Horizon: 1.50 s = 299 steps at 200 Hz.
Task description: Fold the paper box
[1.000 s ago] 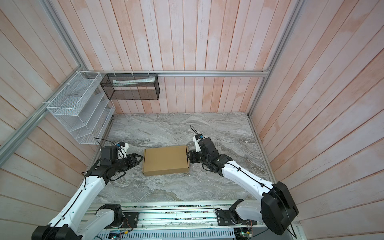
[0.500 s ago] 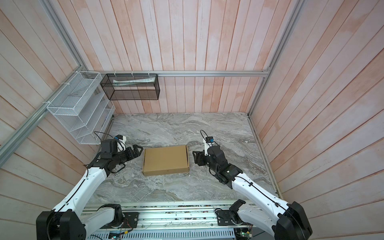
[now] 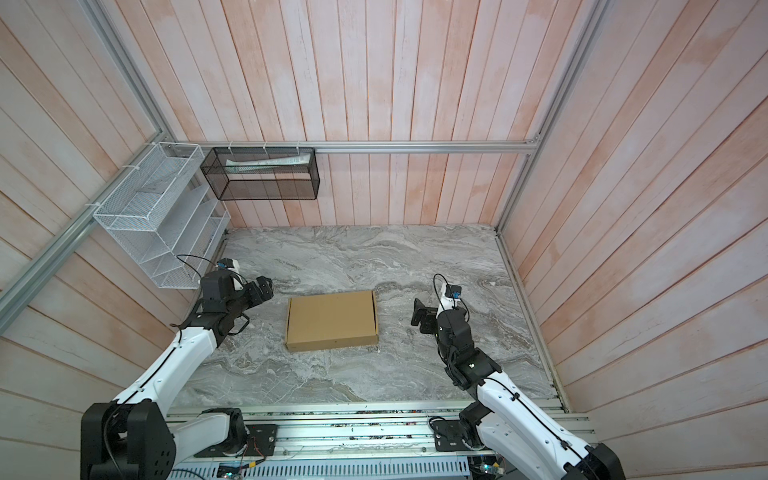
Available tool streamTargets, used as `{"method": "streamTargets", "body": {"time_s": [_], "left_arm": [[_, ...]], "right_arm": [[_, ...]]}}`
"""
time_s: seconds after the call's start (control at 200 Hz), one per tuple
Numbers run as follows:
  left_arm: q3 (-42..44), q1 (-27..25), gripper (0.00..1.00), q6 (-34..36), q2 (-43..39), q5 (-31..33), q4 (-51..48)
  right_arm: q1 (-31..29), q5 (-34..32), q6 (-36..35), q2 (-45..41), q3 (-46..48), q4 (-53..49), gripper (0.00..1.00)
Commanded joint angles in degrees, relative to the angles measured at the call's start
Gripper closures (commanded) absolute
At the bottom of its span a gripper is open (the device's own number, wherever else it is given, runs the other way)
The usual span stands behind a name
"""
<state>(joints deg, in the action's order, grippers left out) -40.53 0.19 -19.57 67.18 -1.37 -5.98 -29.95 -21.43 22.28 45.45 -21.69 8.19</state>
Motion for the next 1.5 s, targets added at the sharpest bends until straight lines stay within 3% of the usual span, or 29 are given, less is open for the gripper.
{"method": "streamTargets", "body": {"time_s": [0.0,0.36,0.485,0.61,1.005,1.195,1.365,1.49], "left_arm": [[3.49,0.34,0.00,4.36,-2.42,4.15,9.75],[12.95,1.74,0.00,6.15,-2.67,13.33,22.29],[17.71,4.20,0.00,6.54,-2.12,12.47,30.55],[20.42,6.56,0.00,6.89,-0.28,11.67,36.43],[22.54,7.77,0.00,10.82,9.55,5.36,53.20],[19.92,8.08,0.00,12.17,12.49,-2.10,52.36],[23.03,8.08,0.00,13.17,16.34,-9.92,63.65],[20.82,7.99,0.00,14.80,17.28,-13.67,60.35]], "right_arm": [[1.22,-4.70,-2.96,-0.58,1.67,5.48,0.02],[3.22,-16.22,-0.89,-2.06,6.76,9.32,0.02],[3.41,-18.57,2.00,-6.41,8.91,9.36,0.02],[3.70,-18.07,0.21,-8.62,9.24,10.50,0.02],[4.46,-17.25,-1.72,-1.22,6.75,11.80,0.02],[6.54,-15.59,-2.31,-0.71,7.32,14.03,0.02],[10.04,-12.63,-4.12,-0.97,7.38,15.35,0.02],[13.29,-9.94,-5.22,-0.10,7.41,16.52,0.02]]}}
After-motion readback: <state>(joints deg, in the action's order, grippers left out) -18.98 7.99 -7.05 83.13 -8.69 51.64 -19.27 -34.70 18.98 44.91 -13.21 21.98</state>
